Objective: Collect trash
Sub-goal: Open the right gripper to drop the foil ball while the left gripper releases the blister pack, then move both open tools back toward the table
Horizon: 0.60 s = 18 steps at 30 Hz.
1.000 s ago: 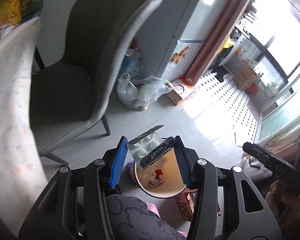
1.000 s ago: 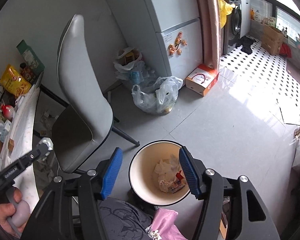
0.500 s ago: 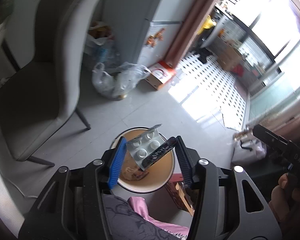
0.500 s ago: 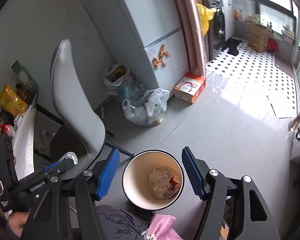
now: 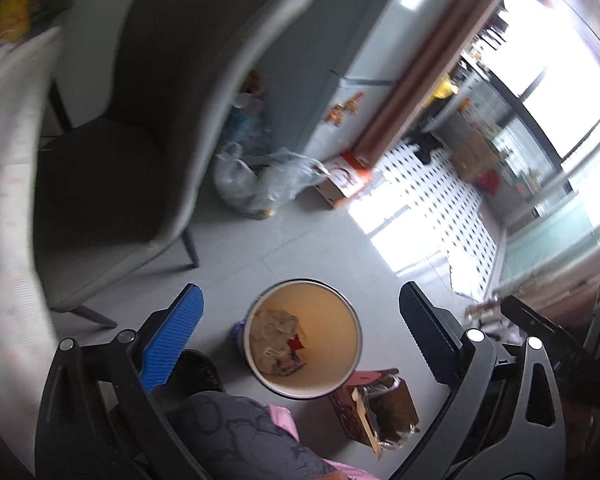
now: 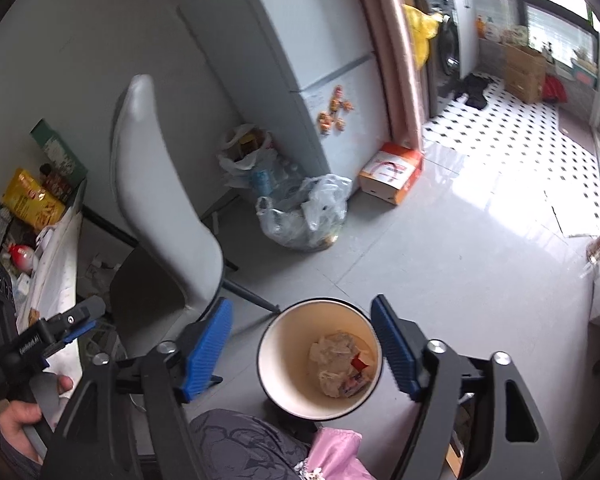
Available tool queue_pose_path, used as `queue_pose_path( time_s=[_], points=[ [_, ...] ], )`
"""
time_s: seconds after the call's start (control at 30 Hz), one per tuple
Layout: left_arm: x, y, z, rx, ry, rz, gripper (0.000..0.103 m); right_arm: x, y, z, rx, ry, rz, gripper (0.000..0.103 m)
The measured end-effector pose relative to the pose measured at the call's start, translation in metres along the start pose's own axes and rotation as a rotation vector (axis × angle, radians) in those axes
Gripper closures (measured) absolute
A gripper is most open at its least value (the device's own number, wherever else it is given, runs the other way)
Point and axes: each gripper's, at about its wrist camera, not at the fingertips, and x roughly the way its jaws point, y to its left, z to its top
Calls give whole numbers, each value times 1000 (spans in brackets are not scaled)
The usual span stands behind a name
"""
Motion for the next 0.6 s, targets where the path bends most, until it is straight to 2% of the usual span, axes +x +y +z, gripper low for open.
queue_pose_path(
  time_s=[0.17,0.6],
  points=[
    [-28,25,1,-49,-42,23,6,0,32,2,-48,-5,53,19],
    [-110,100,-2,-162,-181,124,6,-1,124,1,-181,-4,159,11]
  ],
)
